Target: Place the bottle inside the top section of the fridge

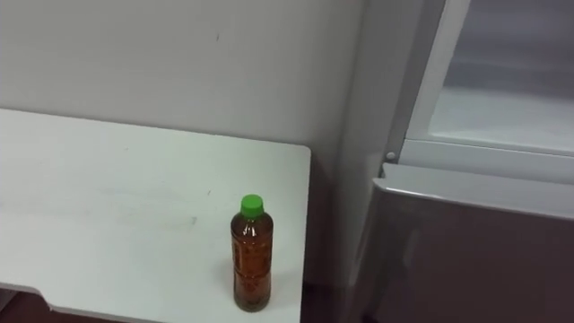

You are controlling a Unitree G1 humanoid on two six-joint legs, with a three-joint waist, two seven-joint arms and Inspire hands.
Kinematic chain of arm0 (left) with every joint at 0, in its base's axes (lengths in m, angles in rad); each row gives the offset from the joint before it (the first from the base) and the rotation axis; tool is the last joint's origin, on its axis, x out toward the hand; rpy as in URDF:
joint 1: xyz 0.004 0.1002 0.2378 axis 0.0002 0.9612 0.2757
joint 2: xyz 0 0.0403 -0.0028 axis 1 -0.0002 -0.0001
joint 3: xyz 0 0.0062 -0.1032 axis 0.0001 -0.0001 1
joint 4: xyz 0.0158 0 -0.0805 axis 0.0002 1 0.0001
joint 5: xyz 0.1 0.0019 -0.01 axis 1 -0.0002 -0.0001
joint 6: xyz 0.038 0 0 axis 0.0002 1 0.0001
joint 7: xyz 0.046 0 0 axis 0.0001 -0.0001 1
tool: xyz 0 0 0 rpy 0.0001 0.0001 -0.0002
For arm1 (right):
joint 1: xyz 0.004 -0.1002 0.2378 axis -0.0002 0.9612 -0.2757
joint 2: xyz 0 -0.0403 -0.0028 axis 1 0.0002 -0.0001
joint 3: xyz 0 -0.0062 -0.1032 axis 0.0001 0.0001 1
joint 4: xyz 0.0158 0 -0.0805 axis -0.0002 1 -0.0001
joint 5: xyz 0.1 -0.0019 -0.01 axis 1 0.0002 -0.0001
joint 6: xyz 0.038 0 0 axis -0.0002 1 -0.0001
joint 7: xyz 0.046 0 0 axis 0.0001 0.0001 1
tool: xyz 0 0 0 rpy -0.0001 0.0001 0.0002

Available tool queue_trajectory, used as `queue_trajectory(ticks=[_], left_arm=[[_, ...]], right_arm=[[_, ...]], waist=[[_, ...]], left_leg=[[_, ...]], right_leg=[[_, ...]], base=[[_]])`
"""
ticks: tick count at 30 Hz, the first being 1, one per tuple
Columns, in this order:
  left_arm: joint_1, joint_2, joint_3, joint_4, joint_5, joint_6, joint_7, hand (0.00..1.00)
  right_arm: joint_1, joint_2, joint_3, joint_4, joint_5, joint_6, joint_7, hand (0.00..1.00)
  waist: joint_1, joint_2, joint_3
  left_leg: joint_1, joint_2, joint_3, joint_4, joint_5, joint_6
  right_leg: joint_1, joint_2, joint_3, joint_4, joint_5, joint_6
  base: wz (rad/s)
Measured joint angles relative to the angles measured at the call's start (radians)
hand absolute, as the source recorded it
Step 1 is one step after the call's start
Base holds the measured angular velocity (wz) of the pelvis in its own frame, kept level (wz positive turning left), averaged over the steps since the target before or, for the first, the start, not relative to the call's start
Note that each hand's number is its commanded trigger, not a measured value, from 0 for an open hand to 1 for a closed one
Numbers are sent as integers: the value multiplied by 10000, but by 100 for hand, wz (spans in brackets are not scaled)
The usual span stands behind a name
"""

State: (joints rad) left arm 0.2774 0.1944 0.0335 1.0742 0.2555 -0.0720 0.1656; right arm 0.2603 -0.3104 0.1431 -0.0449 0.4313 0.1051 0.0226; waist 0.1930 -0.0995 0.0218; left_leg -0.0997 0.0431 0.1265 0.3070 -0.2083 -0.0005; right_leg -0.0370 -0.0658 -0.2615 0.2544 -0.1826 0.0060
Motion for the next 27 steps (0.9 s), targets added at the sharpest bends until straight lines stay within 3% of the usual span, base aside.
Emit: queue_trajectory(ticks=[7,12,17,22,27], left_arm=[[-46,148,-226,-168,-66,5,296,0],[11,185,-276,-151,-62,41,409,0],[-95,185,-197,-162,3,126,409,0],[-68,157,-174,-156,-1,310,404,0],[-21,142,-174,-161,4,536,404,0]], right_arm=[[-195,-4,360,-87,125,100,-772,0],[-421,-2,703,-151,130,226,-1448,0],[-588,-79,736,-585,141,791,-1893,0],[-631,-98,735,-1132,321,860,-2161,0],[-873,-97,748,-1275,365,901,-2137,0]], waist=[[51,-169,-6],[62,-155,5],[46,-130,21],[73,-23,79],[73,12,78]], left_leg=[[-151,5,-52,40,65,28],[-149,4,-81,33,120,15],[-217,-15,-271,9,248,-8],[-360,-7,-398,15,368,-44],[-415,16,-424,-20,438,-71]], right_leg=[[-51,-31,-158,27,86,-35],[-77,-34,-170,21,85,-35],[-73,-43,-359,16,71,-3],[-175,-31,-463,32,81,-22],[-222,-27,-470,36,107,-65]], base=[[2],[1],[9],[7],[1]])
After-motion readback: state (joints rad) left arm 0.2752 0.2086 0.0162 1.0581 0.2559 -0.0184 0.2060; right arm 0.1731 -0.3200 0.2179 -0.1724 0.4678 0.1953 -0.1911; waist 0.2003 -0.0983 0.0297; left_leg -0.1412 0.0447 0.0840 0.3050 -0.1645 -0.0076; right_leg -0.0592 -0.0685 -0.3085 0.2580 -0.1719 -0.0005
